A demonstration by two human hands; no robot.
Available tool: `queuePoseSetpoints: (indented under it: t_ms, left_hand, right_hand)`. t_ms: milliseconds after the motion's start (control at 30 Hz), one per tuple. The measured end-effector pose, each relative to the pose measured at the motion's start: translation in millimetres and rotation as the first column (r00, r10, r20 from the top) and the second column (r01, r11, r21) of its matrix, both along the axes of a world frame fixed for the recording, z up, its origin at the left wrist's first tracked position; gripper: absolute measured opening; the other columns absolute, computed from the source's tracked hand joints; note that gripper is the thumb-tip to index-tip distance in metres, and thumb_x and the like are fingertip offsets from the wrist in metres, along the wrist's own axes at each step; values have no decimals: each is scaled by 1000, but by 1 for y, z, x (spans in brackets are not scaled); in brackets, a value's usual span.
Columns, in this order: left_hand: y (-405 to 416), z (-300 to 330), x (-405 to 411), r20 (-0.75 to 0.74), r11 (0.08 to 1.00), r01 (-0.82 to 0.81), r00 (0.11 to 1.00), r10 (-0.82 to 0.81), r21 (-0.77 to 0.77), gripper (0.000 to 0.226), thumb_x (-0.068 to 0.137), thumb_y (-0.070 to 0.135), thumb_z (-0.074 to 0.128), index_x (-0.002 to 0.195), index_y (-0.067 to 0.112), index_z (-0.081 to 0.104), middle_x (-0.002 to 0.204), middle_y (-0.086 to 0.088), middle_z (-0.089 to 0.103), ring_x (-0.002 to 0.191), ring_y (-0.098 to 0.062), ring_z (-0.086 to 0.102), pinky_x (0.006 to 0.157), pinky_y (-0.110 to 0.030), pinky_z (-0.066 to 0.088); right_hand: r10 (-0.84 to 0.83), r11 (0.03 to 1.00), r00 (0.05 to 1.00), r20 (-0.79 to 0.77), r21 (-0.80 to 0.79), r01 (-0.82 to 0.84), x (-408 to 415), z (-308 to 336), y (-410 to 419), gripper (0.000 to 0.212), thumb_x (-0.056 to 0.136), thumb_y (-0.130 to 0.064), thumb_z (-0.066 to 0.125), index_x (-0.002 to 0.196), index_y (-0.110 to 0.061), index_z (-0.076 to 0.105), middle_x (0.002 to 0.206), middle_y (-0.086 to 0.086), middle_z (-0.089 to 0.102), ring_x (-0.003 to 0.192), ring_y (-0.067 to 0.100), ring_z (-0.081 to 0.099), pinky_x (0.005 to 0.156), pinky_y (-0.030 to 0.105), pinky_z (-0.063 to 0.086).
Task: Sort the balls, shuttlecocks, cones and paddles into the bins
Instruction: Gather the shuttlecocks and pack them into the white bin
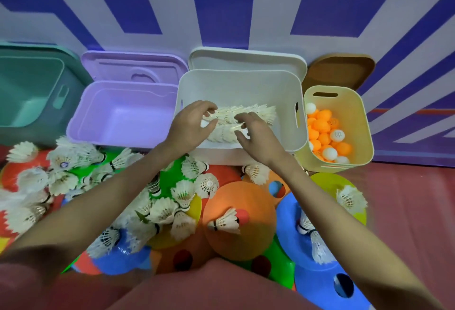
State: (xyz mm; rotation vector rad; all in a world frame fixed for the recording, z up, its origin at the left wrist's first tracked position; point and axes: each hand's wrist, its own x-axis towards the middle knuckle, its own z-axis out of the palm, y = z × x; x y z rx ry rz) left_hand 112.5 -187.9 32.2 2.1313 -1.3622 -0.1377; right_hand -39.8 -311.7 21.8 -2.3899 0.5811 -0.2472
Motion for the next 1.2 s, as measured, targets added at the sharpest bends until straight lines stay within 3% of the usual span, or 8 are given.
queuePoseSetpoints:
  t_ms: [67, 167, 300, 467, 700, 833, 967, 1200]
  left_hand:
    - [29, 15, -17, -9, 989, -26, 1000, 25, -145, 16, 86, 18, 65, 101, 12, 66, 89, 3, 66, 78, -6, 57, 68, -23, 48]
    - [76, 17, -34, -68, 985, -112, 992, 104, -129, 10, 86, 22, 67, 91, 13, 66, 80, 4, 66, 70, -6, 56, 64, -21, 47]
    - [129, -10, -43, -149, 986, -167, 975, 165, -1, 14, 84, 23, 71, 93, 13, 66, 82, 3, 66, 75, -13, 61, 68, -37, 53]
    - [161, -39, -54, -93, 941, -164, 976, 199, 295, 48, 77, 40, 75, 114, 13, 61, 110, -2, 59, 101, -19, 57, 82, -33, 48]
    - [150, -57, -63, -6, 838, -218, 967, 255, 500, 79, 71, 58, 71, 131, 13, 47, 129, -8, 51, 119, -25, 48, 96, -40, 40]
    - [136, -60, -68, 121, 789, -244, 969, 213, 564, 78, 71, 64, 66, 125, 11, 47, 124, -9, 54, 116, -26, 50, 94, -41, 37]
    - [130, -64, -69, 124, 744, -236, 971, 203, 626, 75, 72, 59, 70, 120, 7, 46, 119, -11, 56, 112, -29, 52, 92, -42, 38]
    - [137, -78, -71, -112, 885, -186, 960, 256, 427, 59, 75, 23, 77, 122, 4, 46, 118, -12, 56, 113, -29, 52, 96, -39, 41]
  right_hand:
    - [-19, 1000, 987, 159, 19, 16, -18, 8, 21, 30, 91, -15, 54, 120, -8, 55, 109, 9, 57, 96, 18, 57, 80, 33, 49]
    - [19, 999, 974, 225, 40, -29, -34, 8, 54, 24, 91, -17, 54, 113, -8, 58, 101, 6, 60, 91, 18, 58, 75, 33, 50]
    - [160, 987, 987, -11, -16, -160, -42, -17, 93, 33, 89, -17, 57, 121, -10, 55, 112, 10, 54, 101, 26, 55, 80, 40, 50]
    - [117, 979, 924, -365, -111, -169, -41, -38, 124, 45, 89, -12, 52, 134, -15, 50, 134, 23, 37, 127, 39, 35, 102, 39, 35]
    - [50, 986, 843, -536, -109, -128, -25, -49, 133, 39, 89, -14, 49, 128, -9, 52, 126, 19, 48, 119, 36, 39, 99, 38, 31]
    - [-7, 1000, 886, -464, -4, 5, -22, -47, 135, 25, 93, -18, 47, 101, 3, 59, 113, 23, 55, 110, 38, 48, 92, 40, 38]
    - [-75, 995, 932, -354, 29, 91, -29, -43, 134, 30, 93, -15, 51, 109, 9, 58, 113, 25, 56, 111, 35, 50, 95, 40, 39]
    - [-296, 950, 953, -59, 87, 301, -50, -34, 135, 26, 91, -10, 55, 113, 1, 62, 112, 15, 62, 96, 25, 61, 84, 30, 48]
